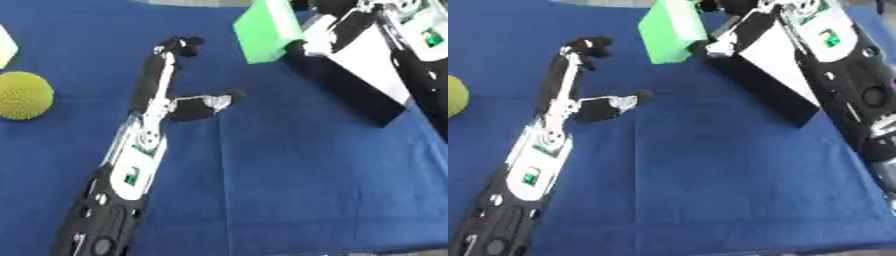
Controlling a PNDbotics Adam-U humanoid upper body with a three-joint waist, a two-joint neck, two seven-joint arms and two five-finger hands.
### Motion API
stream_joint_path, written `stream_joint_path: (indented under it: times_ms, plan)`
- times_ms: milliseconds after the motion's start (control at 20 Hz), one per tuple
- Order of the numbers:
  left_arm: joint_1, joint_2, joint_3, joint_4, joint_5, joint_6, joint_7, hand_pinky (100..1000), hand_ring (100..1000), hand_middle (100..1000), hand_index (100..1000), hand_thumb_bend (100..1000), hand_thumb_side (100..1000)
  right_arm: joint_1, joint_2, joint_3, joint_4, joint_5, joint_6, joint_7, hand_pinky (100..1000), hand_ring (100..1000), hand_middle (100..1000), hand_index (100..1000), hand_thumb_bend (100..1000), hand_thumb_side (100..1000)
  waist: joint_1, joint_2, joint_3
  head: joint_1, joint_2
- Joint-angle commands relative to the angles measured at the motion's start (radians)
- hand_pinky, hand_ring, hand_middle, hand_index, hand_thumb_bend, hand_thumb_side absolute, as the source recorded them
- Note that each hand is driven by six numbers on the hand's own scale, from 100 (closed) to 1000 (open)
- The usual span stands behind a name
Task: Pick up the objects with one hand, pass them to the other hand, and then place them into the box on the other side of the table.
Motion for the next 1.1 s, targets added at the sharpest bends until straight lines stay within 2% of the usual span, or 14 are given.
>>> stream_joint_path:
  times_ms: [50, 500, 850, 1100]
  plan:
    - [-0.007, 0.015, 0.007, -0.011, -0.007, -0.001, 0.009, 625, 699, 592, 780, 819, 356, 0.013, -0.070, -0.046, 0.003, -0.010, 0.002, -0.046, 835, 1000, 507, 544, 271, 100, 0.003, -0.048, -0.010, -0.013, -0.017]
    - [0.012, 0.036, 0.012, 0.001, -0.011, 0.000, 0.020, 624, 698, 590, 775, 819, 359, 0.089, -0.135, -0.138, 0.111, 0.048, -0.022, -0.209, 832, 1000, 503, 542, 315, 100, 0.001, -0.065, -0.032, -0.029, -0.014]
    - [0.020, 0.049, 0.015, 0.012, -0.015, -0.002, 0.025, 624, 698, 590, 774, 824, 359, 0.155, -0.181, -0.192, 0.195, 0.099, -0.055, -0.331, 830, 1000, 503, 542, 332, 100, 0.001, -0.073, -0.041, -0.030, -0.026]
    - [0.023, 0.052, 0.014, 0.015, -0.016, -0.006, 0.027, 625, 698, 591, 775, 825, 359, 0.172, -0.195, -0.214, 0.269, 0.151, -0.061, -0.393, 828, 1000, 503, 542, 343, 100, 0.004, -0.075, -0.045, -0.036, -0.030]
